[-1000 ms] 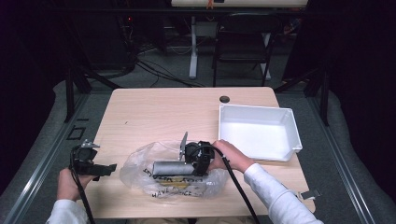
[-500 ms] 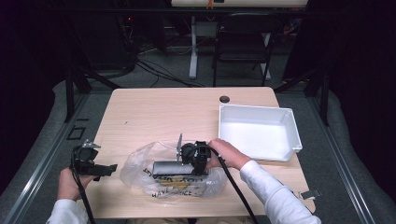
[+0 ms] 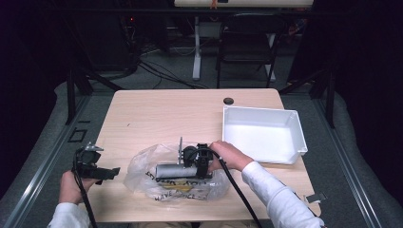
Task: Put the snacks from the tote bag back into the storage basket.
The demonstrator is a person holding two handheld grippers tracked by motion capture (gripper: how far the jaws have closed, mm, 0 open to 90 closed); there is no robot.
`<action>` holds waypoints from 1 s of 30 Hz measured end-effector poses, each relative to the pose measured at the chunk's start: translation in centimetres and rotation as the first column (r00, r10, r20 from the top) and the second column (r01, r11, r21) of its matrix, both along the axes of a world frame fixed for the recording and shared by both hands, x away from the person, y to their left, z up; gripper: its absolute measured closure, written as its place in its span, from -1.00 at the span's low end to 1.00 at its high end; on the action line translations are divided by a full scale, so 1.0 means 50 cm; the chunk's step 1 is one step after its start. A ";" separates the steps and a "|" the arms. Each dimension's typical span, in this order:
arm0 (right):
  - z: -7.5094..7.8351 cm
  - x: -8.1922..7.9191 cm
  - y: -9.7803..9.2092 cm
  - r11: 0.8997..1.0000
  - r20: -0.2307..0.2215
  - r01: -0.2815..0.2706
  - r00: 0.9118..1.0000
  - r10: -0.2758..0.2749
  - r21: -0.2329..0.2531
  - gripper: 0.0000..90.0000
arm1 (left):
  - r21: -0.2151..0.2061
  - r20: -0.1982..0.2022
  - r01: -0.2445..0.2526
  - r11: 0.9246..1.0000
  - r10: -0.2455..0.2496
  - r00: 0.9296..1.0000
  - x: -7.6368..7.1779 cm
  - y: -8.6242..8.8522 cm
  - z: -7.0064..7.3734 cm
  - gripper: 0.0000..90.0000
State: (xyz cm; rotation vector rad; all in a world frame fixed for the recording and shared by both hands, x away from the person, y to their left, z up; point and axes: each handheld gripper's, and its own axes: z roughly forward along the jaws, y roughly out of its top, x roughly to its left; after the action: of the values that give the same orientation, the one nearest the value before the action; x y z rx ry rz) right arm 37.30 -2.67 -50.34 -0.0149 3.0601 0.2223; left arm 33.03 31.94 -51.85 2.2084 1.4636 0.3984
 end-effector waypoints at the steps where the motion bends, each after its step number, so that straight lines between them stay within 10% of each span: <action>1: 0.000 0.000 0.001 1.000 0.004 -0.008 1.000 0.008 -0.002 -0.08 | 0.002 -0.002 0.002 1.000 -0.002 1.000 0.000 0.001 0.000 -1.00; 30: -0.051 0.004 0.026 0.997 -0.014 0.011 1.000 -0.012 -0.082 -0.11 | 0.002 -0.009 0.011 1.000 -0.011 1.000 0.001 -0.002 -0.002 -1.00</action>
State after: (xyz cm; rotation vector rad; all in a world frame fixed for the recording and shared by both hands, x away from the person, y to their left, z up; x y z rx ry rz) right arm 37.51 -1.39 -52.87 0.0001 3.0811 0.0961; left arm 33.07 31.85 -51.94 2.2219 1.4551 0.3873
